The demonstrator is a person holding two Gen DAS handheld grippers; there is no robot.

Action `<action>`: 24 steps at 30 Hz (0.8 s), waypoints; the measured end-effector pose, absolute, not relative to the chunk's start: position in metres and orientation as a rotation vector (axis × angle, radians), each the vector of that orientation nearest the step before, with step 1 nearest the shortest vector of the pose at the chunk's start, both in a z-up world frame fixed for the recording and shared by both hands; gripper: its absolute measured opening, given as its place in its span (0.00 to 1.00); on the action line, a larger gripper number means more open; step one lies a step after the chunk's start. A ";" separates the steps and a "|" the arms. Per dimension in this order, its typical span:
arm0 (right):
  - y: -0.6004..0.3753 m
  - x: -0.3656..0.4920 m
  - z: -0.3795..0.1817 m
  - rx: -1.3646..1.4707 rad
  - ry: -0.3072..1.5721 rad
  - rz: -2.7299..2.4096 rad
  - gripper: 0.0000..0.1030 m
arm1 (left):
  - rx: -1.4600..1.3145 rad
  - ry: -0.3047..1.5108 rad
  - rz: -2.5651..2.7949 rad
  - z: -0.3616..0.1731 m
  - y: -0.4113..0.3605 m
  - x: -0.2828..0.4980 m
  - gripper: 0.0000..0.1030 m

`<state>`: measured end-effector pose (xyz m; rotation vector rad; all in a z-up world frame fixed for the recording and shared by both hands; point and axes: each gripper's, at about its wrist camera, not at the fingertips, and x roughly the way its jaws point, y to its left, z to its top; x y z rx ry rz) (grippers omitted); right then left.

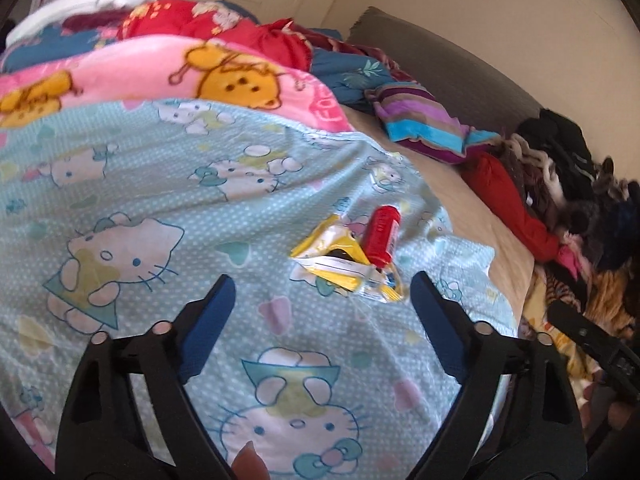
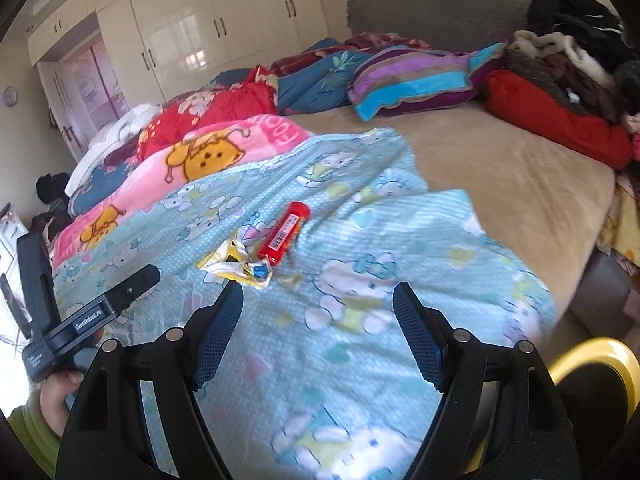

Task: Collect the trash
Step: 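Move both tools back toward the red tube candy and yellow wrapper, then grasp the yellow wrapper with left tool while right tool grasps red tube candy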

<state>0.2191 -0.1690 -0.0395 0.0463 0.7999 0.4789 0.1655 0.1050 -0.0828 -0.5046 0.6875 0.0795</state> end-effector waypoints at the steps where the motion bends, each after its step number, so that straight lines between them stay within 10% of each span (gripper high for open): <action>1: -0.163 0.225 -0.042 0.042 0.808 0.483 0.73 | -0.516 0.690 0.077 -0.086 0.108 0.167 0.69; 11: -0.108 0.289 -0.080 0.016 0.924 0.508 0.65 | -0.621 0.758 0.031 -0.124 0.126 0.201 0.33; 24: -0.061 0.355 -0.141 0.160 1.125 0.545 0.44 | -0.700 0.791 -0.022 -0.147 0.132 0.223 0.33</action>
